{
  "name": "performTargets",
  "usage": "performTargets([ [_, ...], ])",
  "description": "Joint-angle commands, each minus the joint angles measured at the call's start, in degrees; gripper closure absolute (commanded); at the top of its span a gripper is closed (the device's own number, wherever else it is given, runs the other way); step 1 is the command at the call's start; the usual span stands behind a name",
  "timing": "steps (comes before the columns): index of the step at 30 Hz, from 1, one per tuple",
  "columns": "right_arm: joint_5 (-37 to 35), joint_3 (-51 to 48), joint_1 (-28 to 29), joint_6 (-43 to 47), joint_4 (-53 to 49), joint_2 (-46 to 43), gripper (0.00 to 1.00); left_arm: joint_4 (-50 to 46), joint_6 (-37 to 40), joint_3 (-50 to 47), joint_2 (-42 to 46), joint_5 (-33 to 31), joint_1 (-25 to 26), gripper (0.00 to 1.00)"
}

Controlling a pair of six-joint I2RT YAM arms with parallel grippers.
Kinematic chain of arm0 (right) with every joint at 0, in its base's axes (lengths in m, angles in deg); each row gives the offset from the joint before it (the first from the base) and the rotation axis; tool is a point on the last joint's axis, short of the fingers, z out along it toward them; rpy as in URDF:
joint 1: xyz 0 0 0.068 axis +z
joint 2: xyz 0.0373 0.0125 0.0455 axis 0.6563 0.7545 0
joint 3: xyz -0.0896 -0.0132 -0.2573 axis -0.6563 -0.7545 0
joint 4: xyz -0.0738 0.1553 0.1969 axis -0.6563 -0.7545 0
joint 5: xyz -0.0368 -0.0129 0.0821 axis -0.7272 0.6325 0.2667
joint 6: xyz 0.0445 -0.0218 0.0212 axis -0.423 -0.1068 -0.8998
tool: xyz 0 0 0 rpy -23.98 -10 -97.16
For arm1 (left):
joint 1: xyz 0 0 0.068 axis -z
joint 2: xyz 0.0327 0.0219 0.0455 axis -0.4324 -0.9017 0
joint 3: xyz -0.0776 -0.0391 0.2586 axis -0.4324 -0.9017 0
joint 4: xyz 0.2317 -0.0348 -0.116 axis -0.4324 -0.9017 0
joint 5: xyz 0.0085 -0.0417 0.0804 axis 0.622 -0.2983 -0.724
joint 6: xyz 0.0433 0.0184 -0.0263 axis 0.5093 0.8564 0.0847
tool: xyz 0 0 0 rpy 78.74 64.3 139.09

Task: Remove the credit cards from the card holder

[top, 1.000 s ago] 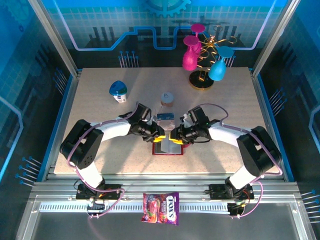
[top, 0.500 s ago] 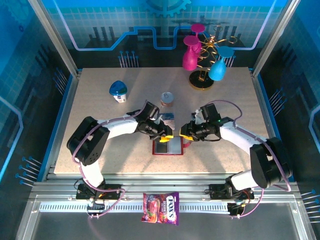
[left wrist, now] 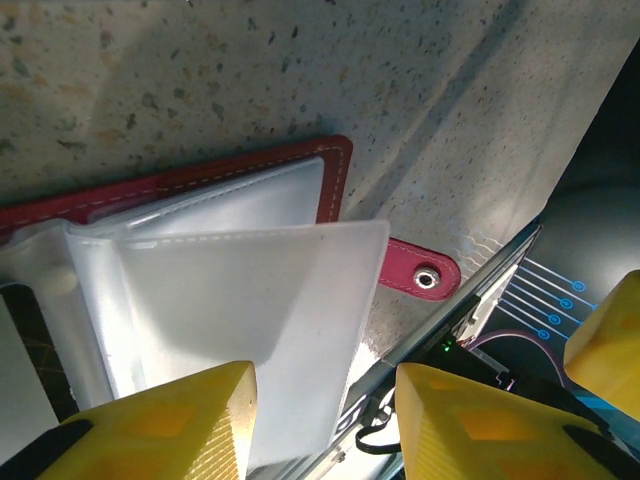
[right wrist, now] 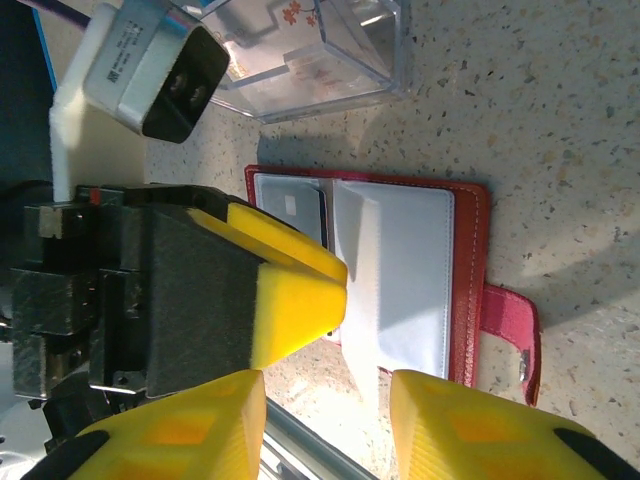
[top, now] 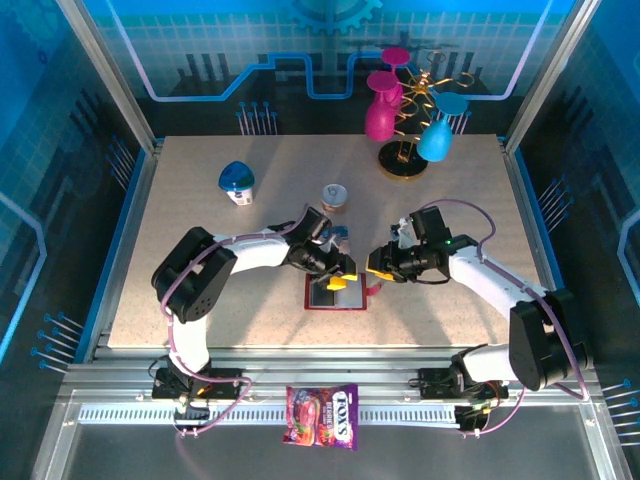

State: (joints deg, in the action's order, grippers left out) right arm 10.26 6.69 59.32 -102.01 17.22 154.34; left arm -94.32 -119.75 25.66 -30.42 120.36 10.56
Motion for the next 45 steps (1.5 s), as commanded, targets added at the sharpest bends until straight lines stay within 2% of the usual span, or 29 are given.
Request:
performTargets([
  [1, -0.11, -1.15, -0.64, 0.23, -0.98, -1.38, 0.6, 0.79, -0.23, 1.51, -0.54, 1.7, 0.46, 0.58],
  [15, 1.05, -1.16, 0.83, -1.66, 2.07, 1.34, 0.6, 1.35, -0.13, -0.74, 1.45, 0.76, 0.22, 0.58],
  [35, 1.35, 5.48, 11.34, -5.2, 8.47, 15.46, 0.64, 1.04, -0.34, -13.24, 12.02, -2.97, -6.3, 0.59],
  [41, 0.39, 8.37, 13.79, -5.6, 8.84, 18.91, 0.66, 0.93, -0.6, -15.31, 13.44, -3.39, -7.53, 0.64],
  [45, -0.2, 9.53, 14.91, -5.37, 8.48, 20.69, 0.69, 1.15, -0.67, -15.97, 13.11, -3.24, -8.04, 0.73],
])
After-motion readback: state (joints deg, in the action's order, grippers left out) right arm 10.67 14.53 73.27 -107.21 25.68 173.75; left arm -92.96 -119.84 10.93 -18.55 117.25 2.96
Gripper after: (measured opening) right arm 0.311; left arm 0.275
